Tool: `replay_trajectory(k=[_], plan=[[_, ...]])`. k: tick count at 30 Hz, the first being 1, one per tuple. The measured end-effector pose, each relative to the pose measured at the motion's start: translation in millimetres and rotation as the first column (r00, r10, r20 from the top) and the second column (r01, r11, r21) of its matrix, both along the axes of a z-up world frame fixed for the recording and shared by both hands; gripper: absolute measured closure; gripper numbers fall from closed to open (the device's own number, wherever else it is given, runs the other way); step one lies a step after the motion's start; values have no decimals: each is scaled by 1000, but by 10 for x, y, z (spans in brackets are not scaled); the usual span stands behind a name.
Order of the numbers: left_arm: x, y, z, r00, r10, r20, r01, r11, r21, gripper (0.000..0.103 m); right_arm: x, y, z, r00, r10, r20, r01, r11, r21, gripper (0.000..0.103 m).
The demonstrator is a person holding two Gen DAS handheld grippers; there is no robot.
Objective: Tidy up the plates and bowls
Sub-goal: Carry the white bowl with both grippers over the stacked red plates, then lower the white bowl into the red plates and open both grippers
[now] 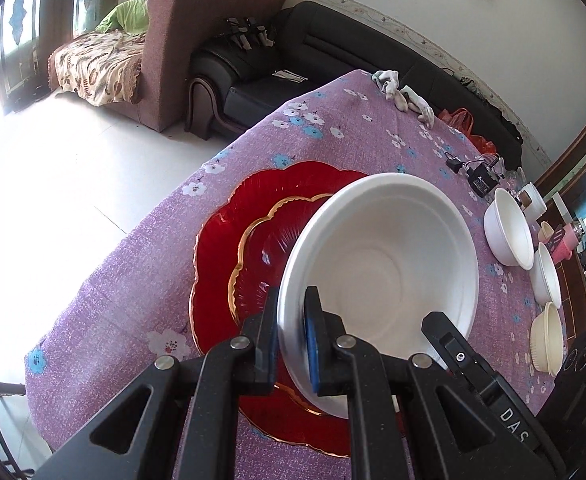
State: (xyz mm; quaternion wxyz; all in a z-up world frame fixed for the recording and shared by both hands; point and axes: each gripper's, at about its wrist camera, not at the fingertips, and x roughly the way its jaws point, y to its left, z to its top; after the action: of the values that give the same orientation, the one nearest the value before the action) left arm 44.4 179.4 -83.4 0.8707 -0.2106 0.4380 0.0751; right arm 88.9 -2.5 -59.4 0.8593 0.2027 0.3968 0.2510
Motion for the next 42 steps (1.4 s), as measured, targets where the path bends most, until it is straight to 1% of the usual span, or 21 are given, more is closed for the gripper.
replay_trajectory(k=[5, 9, 12, 16, 17, 18, 20, 21, 23, 25, 26, 31, 32, 33, 34, 35, 37, 40, 42], plan=[[-8, -51, 17, 1000, 3, -14, -2, 998, 60, 88, 4, 31, -5, 1000, 6, 5, -6, 1000, -16, 93], [7, -121, 34, 1000, 2, -24, 1, 992, 122, 84, 15, 42, -1, 1000, 7, 5, -6, 1000, -28, 93], [27, -151, 29, 999, -8, -38, 13, 990, 142, 83, 22, 34, -2, 1000, 3, 0, -3, 1000, -31, 93], [43, -157, 20, 999, -5, -51, 13, 986, 166, 76, 25, 24, -1, 1000, 3, -5, -3, 999, -34, 93], [43, -153, 25, 999, -1, -51, 10, 985, 172, 72, 29, 20, -2, 1000, 2, -6, -2, 999, -34, 93], [41, -149, 36, 999, 8, -51, 2, 983, 184, 65, 34, 15, -4, 1000, 3, -9, -3, 999, -32, 93], [24, -146, 82, 999, 26, -41, -16, 976, 215, 59, 42, 1, -4, 1000, 2, -15, -3, 1000, -28, 93], [5, -141, 113, 999, 40, -34, -31, 970, 241, 59, 48, -4, -2, 1000, 1, -16, -1, 1000, -31, 93], [-23, -122, 170, 998, 60, -23, -52, 961, 270, 57, 55, -9, 2, 1000, 1, -20, -2, 999, -36, 93], [-52, -95, 216, 997, 81, -8, -74, 953, 295, 56, 61, -4, 5, 1000, 6, -27, -7, 999, -43, 93], [-61, -75, 238, 996, 89, -4, -84, 950, 300, 56, 60, -1, 7, 1000, 5, -27, -7, 999, -46, 93], [-113, 67, 320, 993, 115, 15, -115, 954, 275, 56, 87, 32, 16, 999, 21, -40, -24, 998, -60, 92], [-122, 86, 330, 993, 120, 17, -120, 955, 271, 56, 88, 58, 20, 999, 32, -40, -34, 997, -72, 90], [-132, 106, 337, 992, 124, 19, -124, 956, 267, 56, 81, 85, 32, 999, 37, -33, -39, 995, -89, 88], [-141, 116, 345, 992, 125, 21, -126, 956, 266, 56, 62, 107, 56, 999, 30, -15, -31, 993, -112, 81], [-145, 124, 347, 992, 125, 22, -126, 956, 266, 56, 30, 125, 99, 1000, 17, 23, -14, 990, -143, 76], [-155, 132, 354, 992, 126, 21, -127, 957, 261, 56, -38, 156, 216, 994, 11, 111, 12, 980, -198, 69], [-171, 121, 389, 992, 123, 25, -126, 959, 253, 56, -120, 88, 379, 976, -21, 215, 70, 973, -219, 65], [-178, 74, 429, 993, 114, 31, -118, 962, 246, 56, -148, -22, 454, 966, -52, 253, 107, 972, -210, 62]])
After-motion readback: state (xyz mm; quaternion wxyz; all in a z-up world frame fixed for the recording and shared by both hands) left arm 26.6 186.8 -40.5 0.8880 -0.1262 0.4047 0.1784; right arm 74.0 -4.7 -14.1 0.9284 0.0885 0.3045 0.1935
